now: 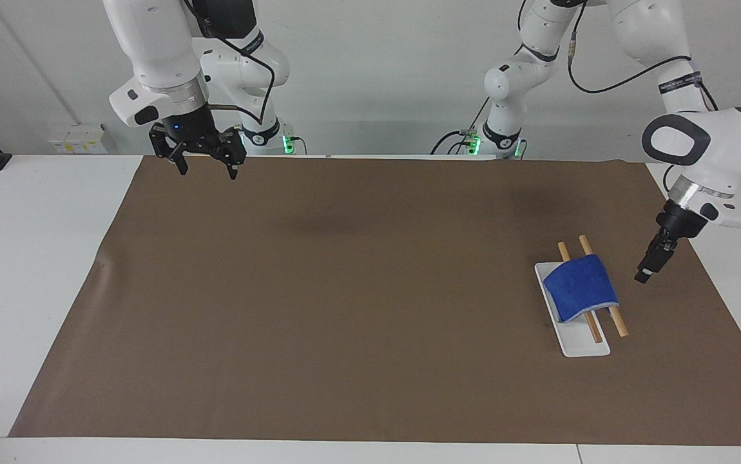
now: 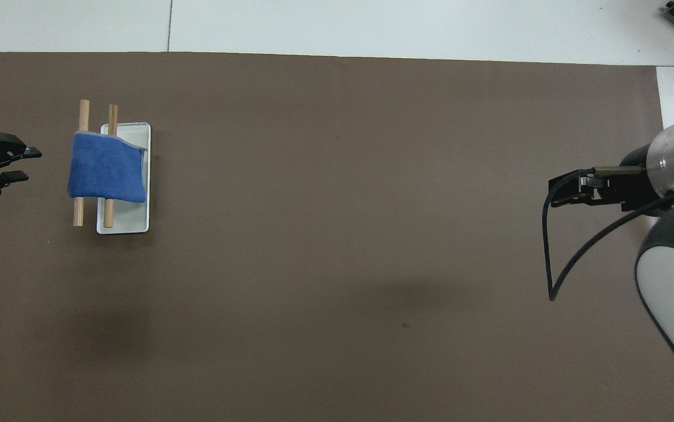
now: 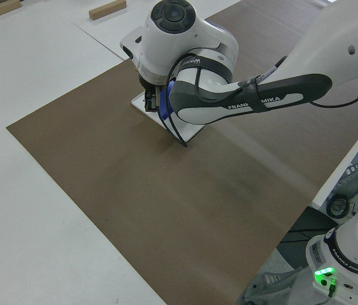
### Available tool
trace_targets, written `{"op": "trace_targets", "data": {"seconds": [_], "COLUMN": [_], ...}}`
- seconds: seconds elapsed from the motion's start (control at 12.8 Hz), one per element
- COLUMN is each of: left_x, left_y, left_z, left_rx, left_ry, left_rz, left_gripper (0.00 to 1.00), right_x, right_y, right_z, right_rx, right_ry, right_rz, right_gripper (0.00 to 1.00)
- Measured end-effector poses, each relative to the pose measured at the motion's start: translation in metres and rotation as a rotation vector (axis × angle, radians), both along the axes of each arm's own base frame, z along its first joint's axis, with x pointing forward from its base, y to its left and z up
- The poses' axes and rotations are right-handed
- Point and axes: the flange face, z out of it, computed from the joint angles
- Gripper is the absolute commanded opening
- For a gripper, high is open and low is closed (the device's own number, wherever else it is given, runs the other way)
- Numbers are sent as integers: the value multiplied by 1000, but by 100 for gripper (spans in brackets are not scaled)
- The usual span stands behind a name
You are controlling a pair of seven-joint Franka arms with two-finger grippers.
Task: Right arm passes towel to left arm to hang
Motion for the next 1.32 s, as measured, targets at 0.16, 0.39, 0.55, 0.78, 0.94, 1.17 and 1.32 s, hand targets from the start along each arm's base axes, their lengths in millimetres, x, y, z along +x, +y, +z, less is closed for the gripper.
{"op": "trace_targets", "data": {"seconds": [0.16, 0.39, 0.55, 0.78, 0.94, 1.17, 1.32], "left_x": [7, 9, 9, 10, 8, 2, 0], "left_y": [-1, -2, -12, -57, -87, -128, -146], "left_z": [28, 68, 88, 109, 119, 135, 138], "left_rx": [29, 98, 129, 187, 241, 286, 292], "left_ry": [47, 119, 157, 204, 245, 281, 282], "left_rz": [-71, -154, -203, -306, -372, -434, -447], "left_gripper": [56, 56, 56, 56, 56, 56, 56], "right_x": [0, 0, 0, 0, 0, 0, 0], "right_y": [0, -1, -2, -3, -3, -4, -4], "right_z": [0, 0, 0, 0, 0, 0, 0], "right_rx": [0, 0, 0, 0, 0, 0, 0], "right_ry": [0, 0, 0, 0, 0, 0, 0], "right_rz": [0, -1, -3, -6, -6, -6, -6], "right_gripper": [100, 100, 100, 100, 100, 100, 100]}}
